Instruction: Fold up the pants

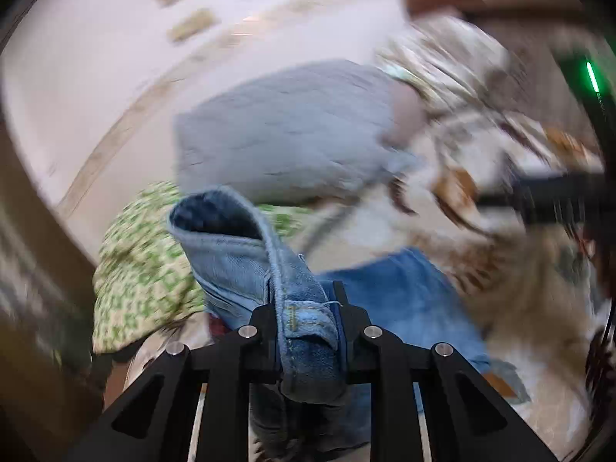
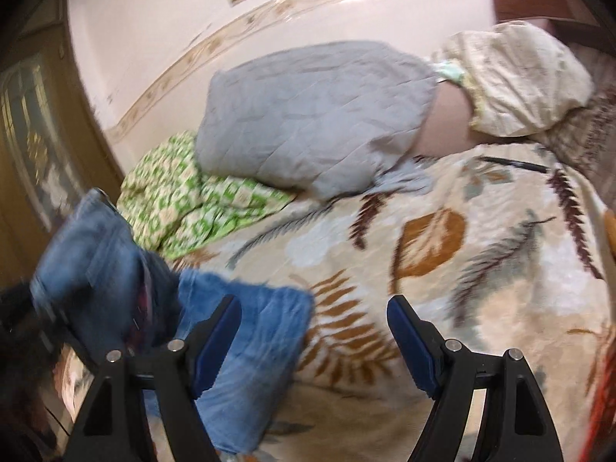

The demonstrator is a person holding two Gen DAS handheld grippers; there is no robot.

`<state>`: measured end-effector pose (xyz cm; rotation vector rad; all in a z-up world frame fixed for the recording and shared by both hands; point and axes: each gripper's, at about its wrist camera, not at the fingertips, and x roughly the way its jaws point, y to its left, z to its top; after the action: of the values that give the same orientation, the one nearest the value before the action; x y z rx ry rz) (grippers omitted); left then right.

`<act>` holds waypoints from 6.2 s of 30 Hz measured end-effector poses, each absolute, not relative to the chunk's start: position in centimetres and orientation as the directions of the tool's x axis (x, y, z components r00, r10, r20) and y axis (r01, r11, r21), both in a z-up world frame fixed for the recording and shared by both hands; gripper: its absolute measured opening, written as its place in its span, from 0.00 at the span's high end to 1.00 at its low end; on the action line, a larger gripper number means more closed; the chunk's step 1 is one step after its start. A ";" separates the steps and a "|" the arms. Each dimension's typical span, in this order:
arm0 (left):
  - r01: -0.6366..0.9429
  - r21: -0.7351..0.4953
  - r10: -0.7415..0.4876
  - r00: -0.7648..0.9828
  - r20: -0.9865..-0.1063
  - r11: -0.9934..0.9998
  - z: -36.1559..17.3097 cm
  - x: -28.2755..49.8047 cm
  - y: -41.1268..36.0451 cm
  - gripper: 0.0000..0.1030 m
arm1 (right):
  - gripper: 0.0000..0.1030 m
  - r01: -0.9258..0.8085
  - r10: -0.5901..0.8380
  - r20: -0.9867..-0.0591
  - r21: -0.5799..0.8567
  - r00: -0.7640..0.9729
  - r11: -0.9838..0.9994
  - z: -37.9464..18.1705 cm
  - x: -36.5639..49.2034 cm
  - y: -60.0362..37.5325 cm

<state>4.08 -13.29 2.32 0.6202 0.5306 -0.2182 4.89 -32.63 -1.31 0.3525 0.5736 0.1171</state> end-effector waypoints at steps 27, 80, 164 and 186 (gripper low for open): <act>0.564 0.249 -0.179 0.595 -0.783 0.788 -2.5 3.5 -18.0 0.09 | 0.22 0.059 0.168 -0.494 0.412 0.853 0.909 -0.8 3.6 -37.0; 0.307 -0.389 -0.485 0.369 -0.793 0.869 -6.3 13.5 -1.2 0.23 | 0.81 -0.309 0.479 -0.673 0.365 0.564 0.878 -5.2 11.9 -21.3; 0.451 -0.069 -0.309 0.486 -0.818 0.890 -6.0 8.4 -1.7 0.00 | 0.00 -0.247 0.176 -0.773 0.025 0.610 0.969 -5.2 7.2 -22.6; 0.438 -0.123 -0.367 0.533 -0.762 0.891 -3.9 9.0 -0.5 0.00 | 0.00 -0.232 0.344 -0.729 0.254 0.591 0.939 -4.2 7.8 -25.1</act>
<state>9.04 -0.47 -3.88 0.0869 0.8871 -0.4801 7.80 -25.08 -4.23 0.1374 0.8767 0.3365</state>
